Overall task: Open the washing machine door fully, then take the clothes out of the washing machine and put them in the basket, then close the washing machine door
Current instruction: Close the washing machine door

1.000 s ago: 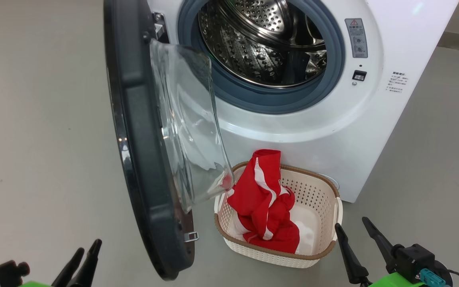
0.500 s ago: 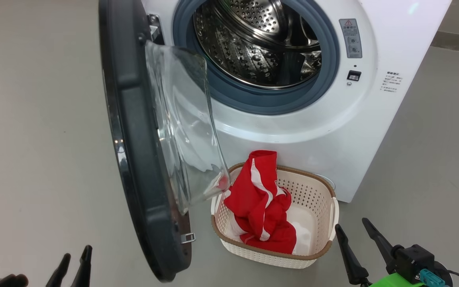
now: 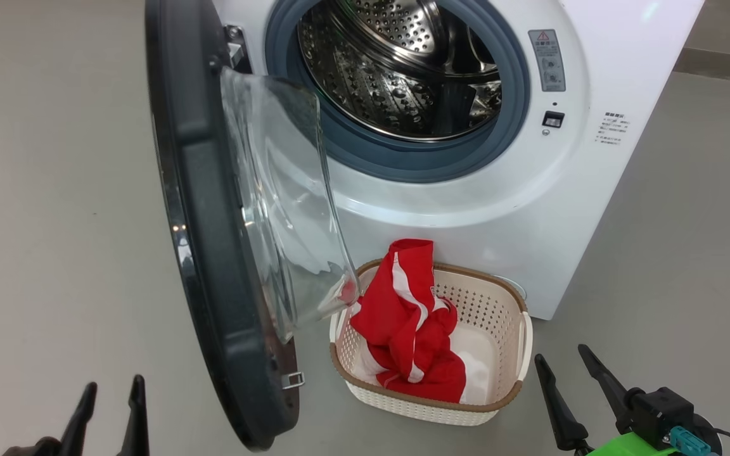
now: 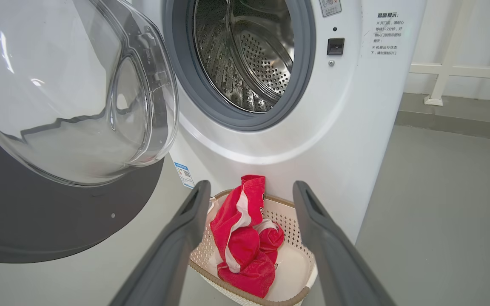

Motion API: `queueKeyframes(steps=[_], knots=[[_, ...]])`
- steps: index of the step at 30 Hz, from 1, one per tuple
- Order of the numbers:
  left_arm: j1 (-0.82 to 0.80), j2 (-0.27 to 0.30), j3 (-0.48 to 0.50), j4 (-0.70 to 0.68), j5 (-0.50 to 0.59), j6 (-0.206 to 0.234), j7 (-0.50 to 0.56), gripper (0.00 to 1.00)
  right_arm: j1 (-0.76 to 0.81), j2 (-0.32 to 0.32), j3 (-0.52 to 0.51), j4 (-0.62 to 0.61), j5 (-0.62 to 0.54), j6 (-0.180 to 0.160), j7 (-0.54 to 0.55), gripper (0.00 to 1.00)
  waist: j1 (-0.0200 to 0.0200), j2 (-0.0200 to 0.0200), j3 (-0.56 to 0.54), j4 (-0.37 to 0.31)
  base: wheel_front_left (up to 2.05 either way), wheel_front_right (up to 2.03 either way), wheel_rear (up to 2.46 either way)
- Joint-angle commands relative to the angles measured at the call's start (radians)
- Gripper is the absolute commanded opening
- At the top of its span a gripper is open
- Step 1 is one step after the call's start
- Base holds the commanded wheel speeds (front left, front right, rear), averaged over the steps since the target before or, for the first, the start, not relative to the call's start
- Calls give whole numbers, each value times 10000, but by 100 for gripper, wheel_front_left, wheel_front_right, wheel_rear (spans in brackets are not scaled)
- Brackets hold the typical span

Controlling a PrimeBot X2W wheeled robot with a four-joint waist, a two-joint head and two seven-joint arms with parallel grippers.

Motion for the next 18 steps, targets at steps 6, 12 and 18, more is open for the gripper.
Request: queueKeyframes(steps=[6,12,18], knots=[[133,-333,1060,-663,1216,-54,-121,100,-200,-40,133,-314,-22,62,-63,100,0,-1,63,-142,0,0,0],[150,-591,1214,-500,1475,-54,-122,100,-205,-38,61,-292,-28,62,-63,100,0,-1,163,-207,0,0,0],[103,-665,1291,-586,1465,-54,-122,100,-254,-37,0,-288,-34,62,-63,100,0,-1,188,-203,0,0,0]])
